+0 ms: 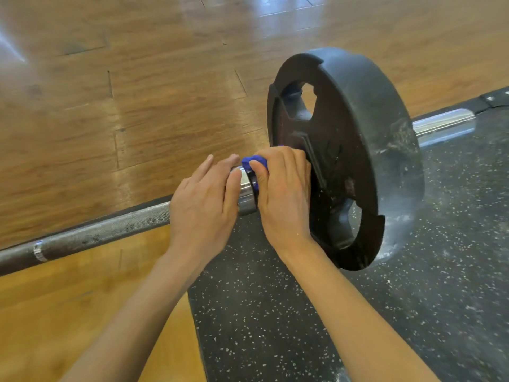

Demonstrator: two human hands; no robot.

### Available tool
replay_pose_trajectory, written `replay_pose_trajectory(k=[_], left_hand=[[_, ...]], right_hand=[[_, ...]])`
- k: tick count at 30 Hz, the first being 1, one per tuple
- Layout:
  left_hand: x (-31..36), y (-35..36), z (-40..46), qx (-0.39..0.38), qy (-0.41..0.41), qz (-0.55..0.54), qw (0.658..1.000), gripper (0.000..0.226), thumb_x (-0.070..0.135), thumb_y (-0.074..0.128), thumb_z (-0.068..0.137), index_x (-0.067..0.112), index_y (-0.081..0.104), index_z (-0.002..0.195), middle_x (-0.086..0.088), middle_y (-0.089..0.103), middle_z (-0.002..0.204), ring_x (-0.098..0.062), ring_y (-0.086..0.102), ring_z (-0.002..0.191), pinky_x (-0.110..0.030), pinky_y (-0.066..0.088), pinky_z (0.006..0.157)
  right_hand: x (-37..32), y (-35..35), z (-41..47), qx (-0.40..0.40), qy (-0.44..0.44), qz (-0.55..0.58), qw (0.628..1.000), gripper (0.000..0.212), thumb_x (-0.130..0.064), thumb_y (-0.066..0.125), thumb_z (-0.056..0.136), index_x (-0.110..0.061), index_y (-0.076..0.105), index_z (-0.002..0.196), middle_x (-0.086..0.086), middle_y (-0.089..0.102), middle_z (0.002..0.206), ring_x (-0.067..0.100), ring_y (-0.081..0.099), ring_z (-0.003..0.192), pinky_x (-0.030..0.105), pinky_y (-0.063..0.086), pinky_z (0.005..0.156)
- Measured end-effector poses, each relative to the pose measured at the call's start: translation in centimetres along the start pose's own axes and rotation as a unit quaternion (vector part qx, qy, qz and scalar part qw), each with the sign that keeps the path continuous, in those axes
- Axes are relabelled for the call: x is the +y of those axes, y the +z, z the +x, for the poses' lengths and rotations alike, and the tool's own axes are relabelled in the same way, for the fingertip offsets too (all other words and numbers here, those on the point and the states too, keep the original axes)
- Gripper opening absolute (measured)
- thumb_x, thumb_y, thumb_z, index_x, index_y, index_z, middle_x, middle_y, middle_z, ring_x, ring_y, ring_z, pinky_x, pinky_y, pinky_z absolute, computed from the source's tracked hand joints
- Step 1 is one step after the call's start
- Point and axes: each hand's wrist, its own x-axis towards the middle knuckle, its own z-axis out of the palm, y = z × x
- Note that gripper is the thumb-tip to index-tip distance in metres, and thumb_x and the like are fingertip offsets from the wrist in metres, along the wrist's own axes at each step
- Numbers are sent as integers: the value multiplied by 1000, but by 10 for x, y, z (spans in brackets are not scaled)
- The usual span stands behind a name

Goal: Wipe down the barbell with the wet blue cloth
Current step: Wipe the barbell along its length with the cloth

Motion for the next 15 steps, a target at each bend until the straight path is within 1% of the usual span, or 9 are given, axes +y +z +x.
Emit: replay_pose_trajectory(k=[3, 5, 7, 9, 10, 11, 13, 14, 15], left_hand=[[1, -2, -7, -10, 12, 0, 1000, 61, 48, 15, 105, 23, 57, 141, 12, 57, 145, -13, 38, 147, -34, 40, 99], [0, -4, -11, -23, 23, -1, 999, 61, 44, 15, 104, 22, 56, 143, 12, 54, 148, -14, 36, 148, -33, 39, 100], [-3, -4, -16, -42, 41, 0, 998, 59, 39, 19, 101, 20, 54, 145, 11, 49, 152, -16, 34, 149, -31, 36, 102], [-5, -5, -24, -49, 70, 6, 996, 45, 24, 40, 102, 19, 54, 144, 9, 48, 154, -19, 34, 149, -32, 36, 103], [-6, -5, -27, -48, 78, -4, 996, 44, 16, 51, 100, 19, 54, 144, 8, 48, 153, -20, 34, 149, -35, 37, 106], [-6, -5, -31, -51, 69, -40, 996, 45, 16, 57, 99, 19, 54, 144, 8, 48, 153, -20, 34, 149, -38, 37, 111], [-2, -11, -35, -80, 14, -152, 985, 49, 33, 52, 98, 22, 53, 145, 14, 47, 153, -12, 29, 151, -47, 31, 120], [2, -14, -38, -94, -3, -188, 978, 53, 42, 47, 96, 24, 53, 145, 17, 45, 153, -10, 26, 152, -47, 28, 122], [4, -16, -42, -100, 1, -192, 976, 55, 46, 44, 94, 26, 52, 144, 20, 43, 153, -11, 26, 152, -45, 25, 123]], right_hand=[[-11, -10, -11, 14, 17, 43, 999, 29, -25, 43, 103, -8, 67, 104, 2, 65, 98, 18, 50, 96, 25, 35, 85], [-20, -19, -21, 17, 3, 68, 998, 30, -25, 43, 104, -8, 67, 104, 2, 65, 99, 15, 49, 95, 23, 34, 88], [-32, -29, -33, 18, -20, 87, 996, 34, -27, 41, 106, -6, 68, 103, 4, 65, 98, 17, 51, 94, 25, 35, 88], [-45, -38, -44, 25, -40, 97, 994, 40, -28, 38, 108, -4, 69, 102, 7, 65, 96, 21, 53, 94, 29, 38, 89], [-52, -43, -47, 31, -53, 97, 993, 40, -28, 40, 108, -2, 70, 102, 9, 65, 96, 22, 53, 94, 30, 38, 90], [-58, -48, -51, 37, -67, 96, 992, 38, -26, 44, 107, 0, 71, 101, 11, 66, 96, 22, 53, 94, 30, 38, 93], [-65, -61, -56, 54, -92, 97, 989, 24, -12, 58, 97, 8, 71, 98, 18, 68, 93, 23, 51, 97, 28, 33, 98], [-66, -68, -58, 56, -93, 96, 989, 18, -4, 62, 92, 10, 71, 97, 20, 69, 95, 24, 51, 100, 28, 32, 101], [-67, -75, -59, 52, -83, 96, 991, 16, -1, 63, 89, 9, 72, 98, 20, 69, 98, 25, 52, 104, 28, 32, 102]])
